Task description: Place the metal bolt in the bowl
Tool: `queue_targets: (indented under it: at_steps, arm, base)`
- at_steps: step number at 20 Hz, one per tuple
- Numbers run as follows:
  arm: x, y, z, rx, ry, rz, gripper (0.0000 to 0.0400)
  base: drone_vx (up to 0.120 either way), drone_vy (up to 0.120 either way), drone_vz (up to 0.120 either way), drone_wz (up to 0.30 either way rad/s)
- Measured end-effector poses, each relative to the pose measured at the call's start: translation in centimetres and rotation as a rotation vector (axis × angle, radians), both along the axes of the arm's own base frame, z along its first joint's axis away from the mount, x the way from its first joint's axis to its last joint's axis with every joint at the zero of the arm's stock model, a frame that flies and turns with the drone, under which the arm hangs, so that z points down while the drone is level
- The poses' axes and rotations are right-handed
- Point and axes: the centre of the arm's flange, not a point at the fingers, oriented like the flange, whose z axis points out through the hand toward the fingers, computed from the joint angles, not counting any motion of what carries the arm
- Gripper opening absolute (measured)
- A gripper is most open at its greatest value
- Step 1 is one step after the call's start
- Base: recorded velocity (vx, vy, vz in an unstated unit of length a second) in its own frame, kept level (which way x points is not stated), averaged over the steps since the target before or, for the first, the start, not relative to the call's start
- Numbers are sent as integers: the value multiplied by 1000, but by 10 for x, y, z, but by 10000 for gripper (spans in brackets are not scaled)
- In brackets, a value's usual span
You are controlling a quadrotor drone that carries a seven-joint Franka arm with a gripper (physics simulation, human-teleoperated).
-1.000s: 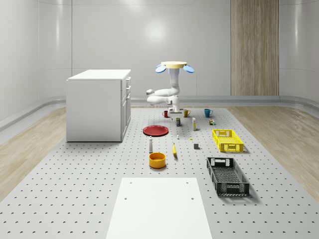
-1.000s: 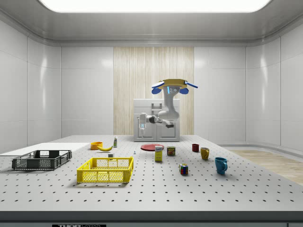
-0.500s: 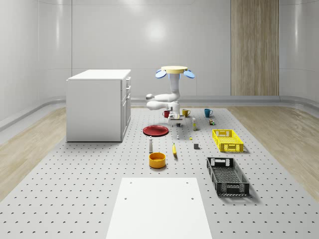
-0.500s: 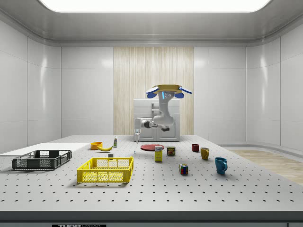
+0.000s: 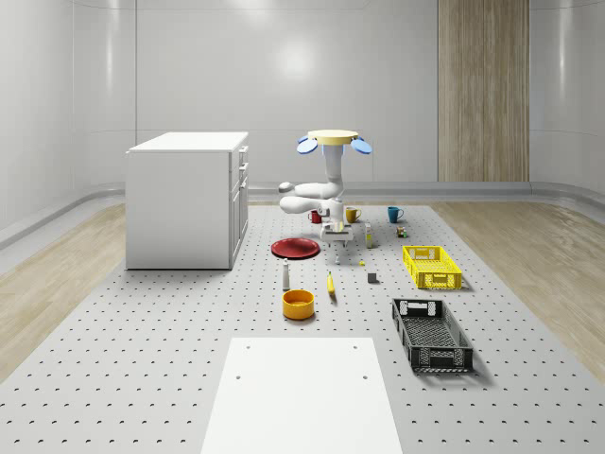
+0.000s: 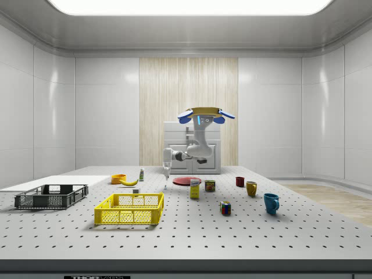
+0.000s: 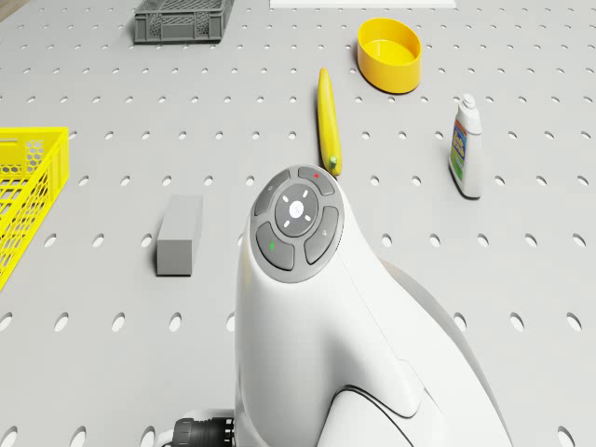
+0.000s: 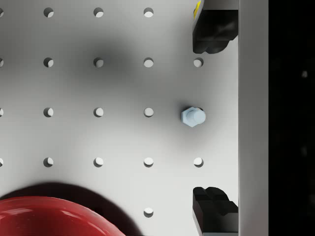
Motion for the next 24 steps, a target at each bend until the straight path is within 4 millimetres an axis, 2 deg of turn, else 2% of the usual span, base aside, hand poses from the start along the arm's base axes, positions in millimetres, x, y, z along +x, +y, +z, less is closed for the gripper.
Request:
queue_targets:
  at_steps: [3,11,24]
  arm:
    - [0,0,0,0,0,0,400]
    - [0,0,0,0,0,0,400]
    - [0,0,18,0,0,0,400]
  base:
    - [27,0,-13,0]
    - [0,0,-120,0]
    - [0,0,-3,0]
